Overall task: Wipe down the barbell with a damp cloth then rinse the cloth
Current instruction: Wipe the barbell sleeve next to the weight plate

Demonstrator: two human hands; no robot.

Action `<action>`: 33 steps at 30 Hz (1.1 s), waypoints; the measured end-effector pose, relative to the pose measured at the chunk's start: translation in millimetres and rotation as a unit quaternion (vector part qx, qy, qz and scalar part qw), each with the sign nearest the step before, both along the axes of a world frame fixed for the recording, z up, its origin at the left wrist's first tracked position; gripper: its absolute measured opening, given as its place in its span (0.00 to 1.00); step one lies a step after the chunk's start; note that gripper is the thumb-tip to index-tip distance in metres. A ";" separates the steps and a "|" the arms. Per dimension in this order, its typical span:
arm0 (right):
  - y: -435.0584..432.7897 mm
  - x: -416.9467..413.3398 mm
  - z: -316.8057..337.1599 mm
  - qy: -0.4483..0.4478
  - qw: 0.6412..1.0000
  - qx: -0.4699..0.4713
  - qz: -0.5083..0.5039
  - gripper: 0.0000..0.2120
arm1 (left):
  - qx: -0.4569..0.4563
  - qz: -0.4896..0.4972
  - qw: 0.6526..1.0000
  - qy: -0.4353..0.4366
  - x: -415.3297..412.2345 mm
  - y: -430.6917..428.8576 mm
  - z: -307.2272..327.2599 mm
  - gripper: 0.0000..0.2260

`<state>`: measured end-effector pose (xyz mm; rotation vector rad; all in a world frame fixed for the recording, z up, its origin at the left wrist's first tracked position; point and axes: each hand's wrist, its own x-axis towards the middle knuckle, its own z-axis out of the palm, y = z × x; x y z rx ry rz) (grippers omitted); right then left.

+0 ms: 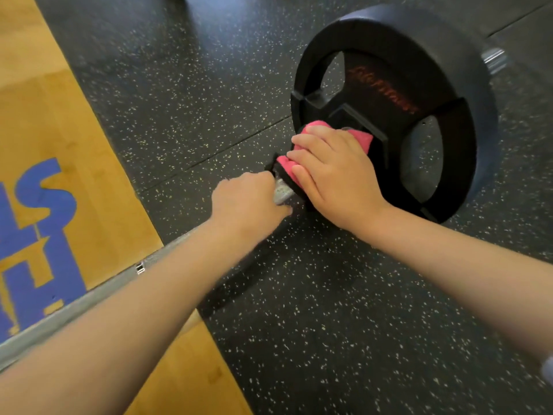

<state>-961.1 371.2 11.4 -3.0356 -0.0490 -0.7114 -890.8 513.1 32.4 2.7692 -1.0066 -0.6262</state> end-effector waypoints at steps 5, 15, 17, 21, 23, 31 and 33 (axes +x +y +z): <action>-8.9 -36.9 -10.5 0.045 0.999 -0.017 0.005 0.22 | -0.092 -0.038 0.974 -0.203 -25.5 -3.0 -6.9 0.15; -13.4 -67.7 -16.6 0.070 0.997 -0.014 0.004 0.25 | -0.136 -0.131 0.957 -0.222 -19.6 -20.9 -11.9 0.20; -7.5 -58.1 -12.4 0.070 0.997 0.011 -0.009 0.25 | -0.098 -0.124 0.973 -0.168 -16.3 -21.4 -8.7 0.11; 0.2 -20.5 -0.4 0.054 0.997 0.052 -0.022 0.20 | -0.103 -0.076 0.978 -0.166 -7.6 -14.7 -6.8 0.11; 2.0 -4.2 4.0 0.036 0.997 0.055 -0.028 0.16 | -0.102 -0.067 0.978 -0.170 -4.9 -10.1 -5.0 0.14; -0.5 11.7 4.0 0.039 0.998 0.047 -0.024 0.16 | -0.127 -0.031 0.977 -0.170 0.4 -1.7 4.3 0.14; -1.7 3.6 -2.0 0.035 0.998 0.040 -0.022 0.17 | -0.128 -0.013 0.980 -0.151 3.3 -3.5 5.9 0.13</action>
